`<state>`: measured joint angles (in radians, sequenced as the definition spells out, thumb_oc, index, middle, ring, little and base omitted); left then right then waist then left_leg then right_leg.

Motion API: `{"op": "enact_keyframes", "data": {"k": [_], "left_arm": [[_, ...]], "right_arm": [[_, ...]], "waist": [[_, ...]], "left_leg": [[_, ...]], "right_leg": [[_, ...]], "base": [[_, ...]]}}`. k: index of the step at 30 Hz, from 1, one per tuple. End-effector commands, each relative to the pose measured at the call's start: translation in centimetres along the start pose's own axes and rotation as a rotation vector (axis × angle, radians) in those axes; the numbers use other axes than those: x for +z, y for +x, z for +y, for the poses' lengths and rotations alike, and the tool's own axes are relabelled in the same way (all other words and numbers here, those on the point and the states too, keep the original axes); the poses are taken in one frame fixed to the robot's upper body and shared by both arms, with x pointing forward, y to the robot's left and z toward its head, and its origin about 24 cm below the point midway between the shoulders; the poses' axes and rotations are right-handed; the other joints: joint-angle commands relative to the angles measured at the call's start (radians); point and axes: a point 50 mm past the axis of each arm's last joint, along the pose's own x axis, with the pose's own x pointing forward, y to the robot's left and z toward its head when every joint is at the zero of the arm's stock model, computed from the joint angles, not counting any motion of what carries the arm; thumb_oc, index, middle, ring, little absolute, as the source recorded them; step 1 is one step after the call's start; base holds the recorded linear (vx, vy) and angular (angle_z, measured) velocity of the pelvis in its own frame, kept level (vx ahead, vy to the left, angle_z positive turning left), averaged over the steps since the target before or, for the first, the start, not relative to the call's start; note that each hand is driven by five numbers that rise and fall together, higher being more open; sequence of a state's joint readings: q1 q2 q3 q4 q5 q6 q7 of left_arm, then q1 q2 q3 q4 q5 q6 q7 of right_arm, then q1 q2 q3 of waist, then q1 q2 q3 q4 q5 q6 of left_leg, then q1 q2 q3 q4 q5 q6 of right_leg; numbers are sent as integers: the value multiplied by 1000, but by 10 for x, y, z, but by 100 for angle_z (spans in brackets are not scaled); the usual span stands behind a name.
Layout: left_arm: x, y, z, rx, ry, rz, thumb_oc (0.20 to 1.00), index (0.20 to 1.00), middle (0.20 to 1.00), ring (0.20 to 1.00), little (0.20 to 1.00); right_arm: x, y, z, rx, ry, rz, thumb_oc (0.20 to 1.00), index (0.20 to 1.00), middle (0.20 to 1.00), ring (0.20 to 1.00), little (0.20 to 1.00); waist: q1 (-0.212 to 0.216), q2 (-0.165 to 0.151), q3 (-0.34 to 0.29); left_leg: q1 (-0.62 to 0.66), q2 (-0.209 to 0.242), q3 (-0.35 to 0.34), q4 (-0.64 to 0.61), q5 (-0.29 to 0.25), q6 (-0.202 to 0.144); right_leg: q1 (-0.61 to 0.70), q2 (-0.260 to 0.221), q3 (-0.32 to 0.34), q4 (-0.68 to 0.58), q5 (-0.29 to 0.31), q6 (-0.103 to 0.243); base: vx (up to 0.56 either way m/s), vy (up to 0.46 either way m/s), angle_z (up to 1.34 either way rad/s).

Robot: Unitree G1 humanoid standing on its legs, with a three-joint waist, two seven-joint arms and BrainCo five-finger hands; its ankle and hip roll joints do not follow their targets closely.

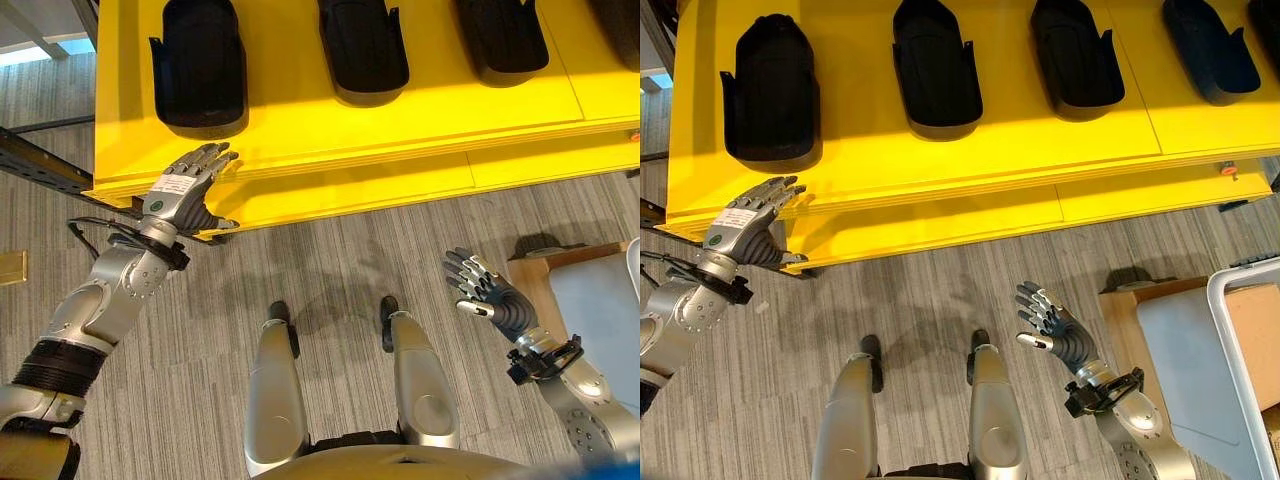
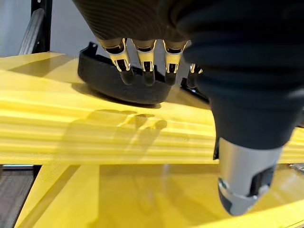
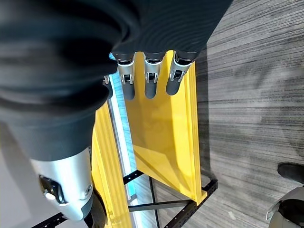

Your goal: Move parts from the plastic box to the shelf.

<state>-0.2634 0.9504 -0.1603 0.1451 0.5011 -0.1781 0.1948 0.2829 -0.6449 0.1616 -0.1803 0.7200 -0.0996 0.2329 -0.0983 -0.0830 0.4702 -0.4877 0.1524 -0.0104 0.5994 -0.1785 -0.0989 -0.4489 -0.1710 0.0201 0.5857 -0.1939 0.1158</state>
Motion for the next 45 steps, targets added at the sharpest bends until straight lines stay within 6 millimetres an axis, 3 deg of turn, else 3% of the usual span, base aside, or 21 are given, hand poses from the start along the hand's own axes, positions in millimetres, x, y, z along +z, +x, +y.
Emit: {"op": "enact_keyframes", "data": {"k": [1, 24, 45], "left_arm": [[-1, 6, -3, 37, -41, 15, 1000, 1000, 1000, 1000, 1000], [-26, 46, -17, -6, -63, 200, 1000, 1000, 1000, 1000, 1000], [-21, 76, -7, -16, -25, 207, 1000, 1000, 1000, 1000, 1000]], "right_arm": [[10, -10, -1, 12, -53, -27, 1000, 1000, 1000, 1000, 1000], [5, -12, 2, 33, -29, -7, 1000, 1000, 1000, 1000, 1000], [2, -13, 4, 58, -17, 15, 1000, 1000, 1000, 1000, 1000]], "waist": [[-5, -3, -78], [-38, -12, -84], [-54, -17, -90]], "left_leg": [[-21, 46, 20, -17, 57, 4], [-33, 55, 26, 6, 53, -1], [-36, 60, 32, 17, 47, -3]], "right_leg": [[-2, -58, 15, -59, 103, 24], [-24, -53, 26, -34, 99, 26], [-34, -51, 34, -24, 99, 33]], "base": [[0, 0, 0], [4, 2, -1], [0, 0, 0]]}}
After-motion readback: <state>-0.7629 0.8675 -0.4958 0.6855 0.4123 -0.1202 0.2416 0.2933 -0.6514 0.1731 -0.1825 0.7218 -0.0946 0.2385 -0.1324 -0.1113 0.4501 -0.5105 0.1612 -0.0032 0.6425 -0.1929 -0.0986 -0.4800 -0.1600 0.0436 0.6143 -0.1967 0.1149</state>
